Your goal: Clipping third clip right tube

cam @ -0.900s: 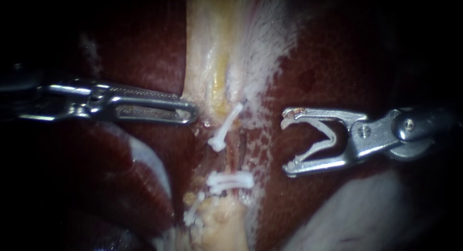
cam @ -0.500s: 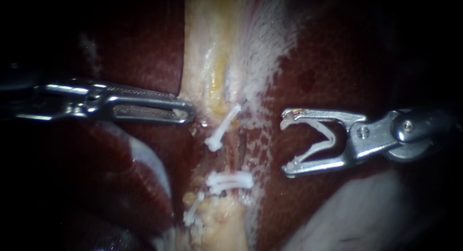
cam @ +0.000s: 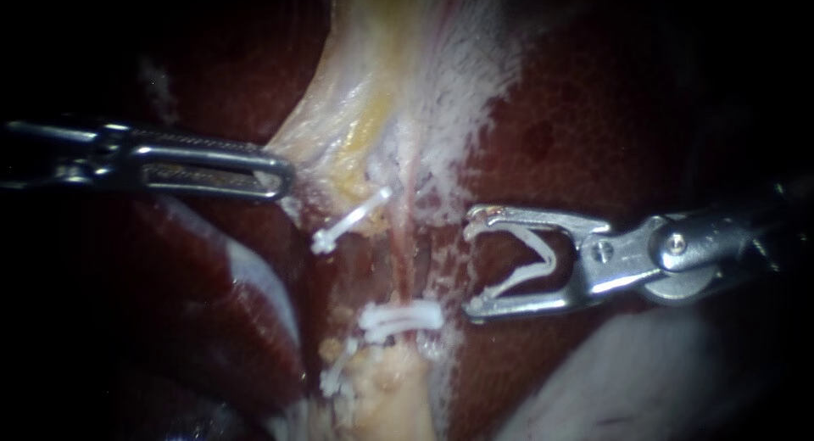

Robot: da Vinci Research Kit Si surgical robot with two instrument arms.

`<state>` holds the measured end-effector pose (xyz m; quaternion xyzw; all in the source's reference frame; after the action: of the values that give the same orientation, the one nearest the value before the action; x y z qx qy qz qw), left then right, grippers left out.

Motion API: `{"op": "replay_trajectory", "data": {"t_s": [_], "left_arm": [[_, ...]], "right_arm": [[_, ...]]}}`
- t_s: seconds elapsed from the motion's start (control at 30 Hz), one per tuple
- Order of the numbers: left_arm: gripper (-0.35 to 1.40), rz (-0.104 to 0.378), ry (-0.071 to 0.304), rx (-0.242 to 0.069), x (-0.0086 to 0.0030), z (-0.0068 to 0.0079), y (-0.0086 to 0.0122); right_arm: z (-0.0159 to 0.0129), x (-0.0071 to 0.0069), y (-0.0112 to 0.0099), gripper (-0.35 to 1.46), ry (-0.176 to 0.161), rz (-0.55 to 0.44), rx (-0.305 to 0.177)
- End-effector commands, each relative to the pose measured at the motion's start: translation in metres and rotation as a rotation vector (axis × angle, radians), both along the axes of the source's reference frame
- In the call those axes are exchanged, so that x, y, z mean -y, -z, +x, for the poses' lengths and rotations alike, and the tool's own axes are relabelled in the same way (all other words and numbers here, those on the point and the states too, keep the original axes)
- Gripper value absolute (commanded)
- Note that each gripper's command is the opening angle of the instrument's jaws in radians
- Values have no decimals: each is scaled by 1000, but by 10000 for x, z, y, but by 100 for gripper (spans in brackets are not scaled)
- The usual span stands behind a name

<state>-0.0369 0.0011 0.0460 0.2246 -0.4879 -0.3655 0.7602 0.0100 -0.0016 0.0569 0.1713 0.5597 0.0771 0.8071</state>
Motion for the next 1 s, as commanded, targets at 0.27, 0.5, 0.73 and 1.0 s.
{"op": "replay_trajectory", "data": {"t_s": [0.27,0.5,0.73,1.0], "left_arm": [[-35,-14,6,10,2,7,28],[-35,-23,10,16,5,8,45],[-35,-34,9,13,10,6,56],[-35,-34,12,15,10,5,58]], "right_arm": [[15,5,-10,60,-27,84,15],[40,6,-15,60,-28,129,18],[54,13,-28,60,-30,139,21],[71,13,-36,60,-21,161,20]]}}
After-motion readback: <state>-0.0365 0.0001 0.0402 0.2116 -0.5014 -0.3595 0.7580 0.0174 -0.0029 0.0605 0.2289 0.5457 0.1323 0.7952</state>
